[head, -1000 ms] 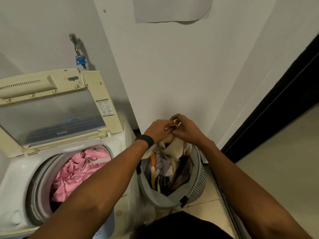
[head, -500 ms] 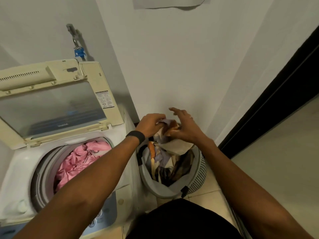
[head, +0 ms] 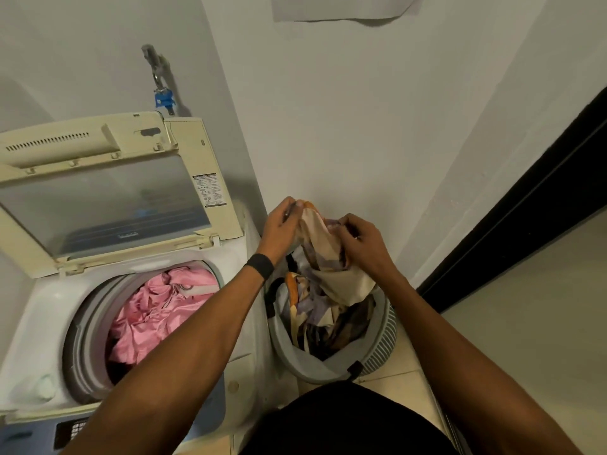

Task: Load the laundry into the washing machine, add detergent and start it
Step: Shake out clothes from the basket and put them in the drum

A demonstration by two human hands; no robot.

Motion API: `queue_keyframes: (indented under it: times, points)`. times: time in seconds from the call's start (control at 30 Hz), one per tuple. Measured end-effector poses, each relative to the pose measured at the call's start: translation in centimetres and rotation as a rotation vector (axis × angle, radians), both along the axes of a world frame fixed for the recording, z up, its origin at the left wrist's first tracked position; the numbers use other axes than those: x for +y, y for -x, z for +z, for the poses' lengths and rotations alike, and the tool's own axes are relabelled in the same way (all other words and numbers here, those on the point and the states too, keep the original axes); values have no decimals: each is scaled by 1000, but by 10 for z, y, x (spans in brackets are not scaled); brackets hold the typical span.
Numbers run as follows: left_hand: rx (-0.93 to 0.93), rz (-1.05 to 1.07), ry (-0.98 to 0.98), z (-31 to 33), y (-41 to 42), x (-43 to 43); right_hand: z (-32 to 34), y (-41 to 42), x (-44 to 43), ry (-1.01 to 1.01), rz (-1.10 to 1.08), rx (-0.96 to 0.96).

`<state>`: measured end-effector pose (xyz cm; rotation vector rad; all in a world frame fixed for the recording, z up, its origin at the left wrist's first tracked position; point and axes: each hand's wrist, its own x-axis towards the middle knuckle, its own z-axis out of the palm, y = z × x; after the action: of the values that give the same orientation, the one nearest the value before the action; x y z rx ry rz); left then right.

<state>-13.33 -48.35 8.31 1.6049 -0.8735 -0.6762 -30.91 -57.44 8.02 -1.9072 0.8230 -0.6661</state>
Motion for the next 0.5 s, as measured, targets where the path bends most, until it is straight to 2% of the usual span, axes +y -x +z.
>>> queue_keyframes:
  times: [0.13, 0.23, 0.37, 0.43, 0.5]
  points:
    - [-111, -188, -51, 8, 23, -6, 8, -14, 4, -18, 87, -111]
    - [-140, -243, -101, -1, 30, -9, 10, -18, -1, -42, 76, -84]
    - [-172, -2, -110, 0, 29, -17, 9, -14, 10, -135, -85, -176]
    - [-152, 101, -116, 1, 22, -20, 5, -8, 20, -201, -79, -206]
    - [-81, 185, -80, 6, 16, -25, -3, 0, 23, -93, 51, -26]
